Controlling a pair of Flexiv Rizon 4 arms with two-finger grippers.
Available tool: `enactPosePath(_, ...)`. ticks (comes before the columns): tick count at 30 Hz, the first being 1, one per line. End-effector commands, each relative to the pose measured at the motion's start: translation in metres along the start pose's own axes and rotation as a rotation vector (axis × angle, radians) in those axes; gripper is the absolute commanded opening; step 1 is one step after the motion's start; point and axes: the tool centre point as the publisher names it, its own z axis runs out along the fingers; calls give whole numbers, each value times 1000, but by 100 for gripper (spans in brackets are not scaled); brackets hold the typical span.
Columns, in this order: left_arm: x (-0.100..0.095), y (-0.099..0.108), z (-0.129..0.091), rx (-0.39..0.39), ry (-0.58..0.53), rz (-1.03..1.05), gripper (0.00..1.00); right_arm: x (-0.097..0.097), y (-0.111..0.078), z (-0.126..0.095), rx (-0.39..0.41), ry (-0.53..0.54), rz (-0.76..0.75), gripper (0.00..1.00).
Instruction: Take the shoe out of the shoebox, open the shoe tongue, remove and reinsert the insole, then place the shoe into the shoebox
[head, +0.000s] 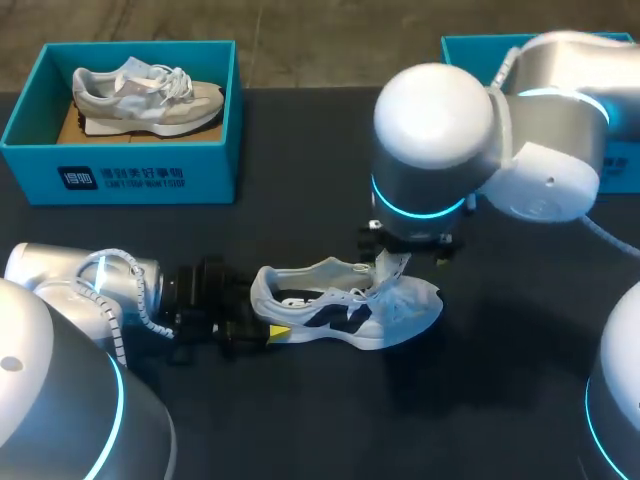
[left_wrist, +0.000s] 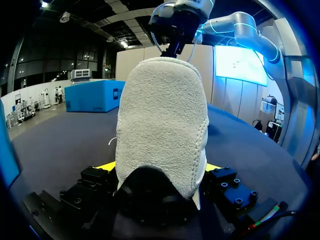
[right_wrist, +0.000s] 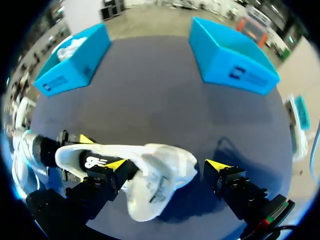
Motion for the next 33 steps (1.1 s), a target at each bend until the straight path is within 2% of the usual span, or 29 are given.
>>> enactPosePath(1, -4, 4, 1, -5, 0, 0, 0, 18, 17, -13, -28, -22, -187, 100)
enactPosePath(7, -4, 4, 1, -5, 0, 0, 0, 40, 33, -25, -59, 4, -470, 100)
enactPosePath(10, -4, 4, 1, -5, 0, 0, 0, 52, 37, -33, -85, 51, -612, 100)
enactPosePath(16, -4, 4, 1, -5, 0, 0, 0, 81, 37, -48, -146, 231, -925, 100)
enactPosePath(23, -4, 4, 1, -5, 0, 0, 0, 108, 26, -48, -132, 344, -1185, 100)
enactPosePath(24, -4, 4, 1, -5, 0, 0, 0, 113, 23, -48, -123, 348, -1217, 77)
enactPosePath(26, -4, 4, 1, -5, 0, 0, 0, 117, 19, -45, -123, 358, -1238, 0)
enactPosePath(29, -4, 4, 1, -5, 0, 0, 0, 123, 12, -39, -84, 373, -1240, 0)
enactPosePath(33, -4, 4, 1, -5, 0, 0, 0, 124, 8, -37, -82, 383, -1224, 0)
